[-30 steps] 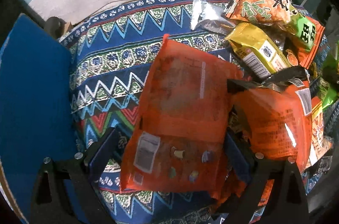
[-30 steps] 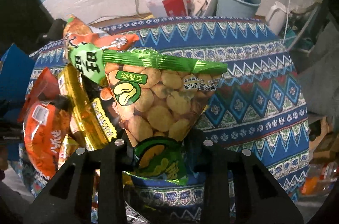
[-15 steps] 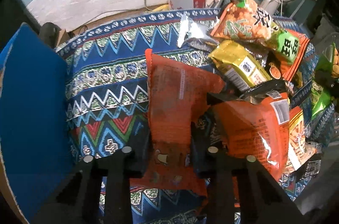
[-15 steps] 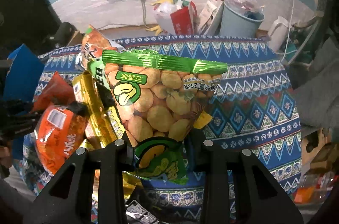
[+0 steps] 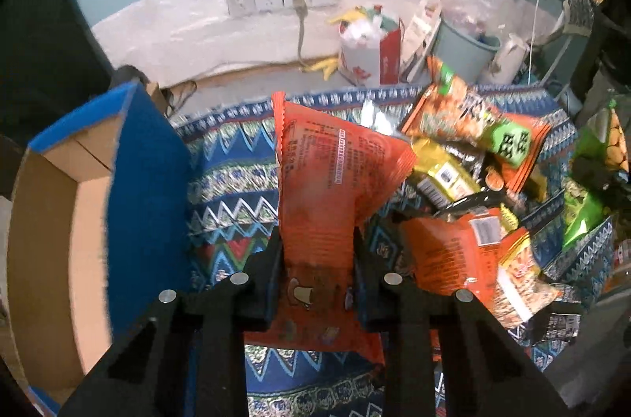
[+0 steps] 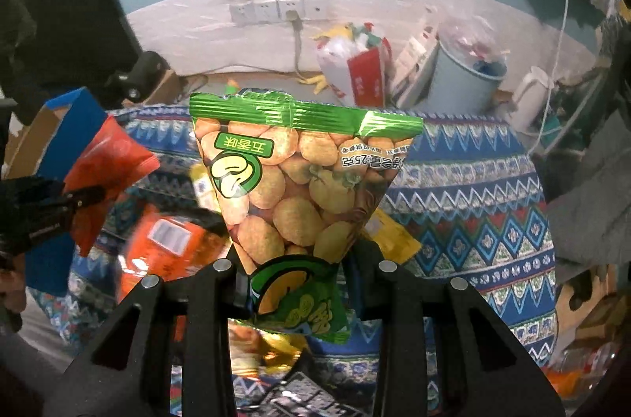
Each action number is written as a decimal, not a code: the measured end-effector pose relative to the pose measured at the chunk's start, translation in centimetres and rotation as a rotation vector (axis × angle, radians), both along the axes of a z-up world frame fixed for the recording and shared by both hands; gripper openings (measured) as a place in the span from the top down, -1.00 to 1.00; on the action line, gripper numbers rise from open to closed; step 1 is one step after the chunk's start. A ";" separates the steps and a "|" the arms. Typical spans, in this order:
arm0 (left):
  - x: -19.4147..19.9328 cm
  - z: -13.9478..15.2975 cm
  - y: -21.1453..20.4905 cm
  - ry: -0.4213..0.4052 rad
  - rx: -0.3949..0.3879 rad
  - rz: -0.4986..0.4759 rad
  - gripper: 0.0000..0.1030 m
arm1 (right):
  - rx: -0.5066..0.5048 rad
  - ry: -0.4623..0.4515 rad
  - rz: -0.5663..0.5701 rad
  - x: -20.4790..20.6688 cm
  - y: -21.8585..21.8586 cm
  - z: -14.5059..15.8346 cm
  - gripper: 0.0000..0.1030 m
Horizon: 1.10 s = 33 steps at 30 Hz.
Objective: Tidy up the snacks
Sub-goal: 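Carry the orange bag into the cardboard box and open the left tool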
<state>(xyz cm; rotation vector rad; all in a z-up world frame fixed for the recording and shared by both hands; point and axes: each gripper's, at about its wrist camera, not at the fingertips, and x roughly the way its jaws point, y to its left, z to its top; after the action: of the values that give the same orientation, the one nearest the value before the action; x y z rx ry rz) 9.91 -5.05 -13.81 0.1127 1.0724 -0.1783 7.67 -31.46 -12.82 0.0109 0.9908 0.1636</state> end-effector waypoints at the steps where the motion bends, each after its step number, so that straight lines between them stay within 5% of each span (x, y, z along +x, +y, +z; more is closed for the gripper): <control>1: -0.2 0.5 0.0 -0.015 -0.003 0.001 0.43 | 0.000 -0.010 0.011 -0.1 0.5 0.5 0.38; 19: -4.3 6.7 5.9 -0.144 -0.074 0.092 0.43 | 0.037 -0.096 0.180 -0.6 9.2 4.4 0.38; 33: -6.6 6.6 14.1 -0.162 -0.106 0.258 0.43 | 0.087 -0.113 0.322 -0.3 18.0 6.4 0.38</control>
<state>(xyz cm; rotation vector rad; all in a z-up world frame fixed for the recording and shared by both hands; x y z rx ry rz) 3.36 9.05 -7.17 -0.1046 0.9044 0.0071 7.36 -13.49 -6.42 -0.0777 0.8669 0.4975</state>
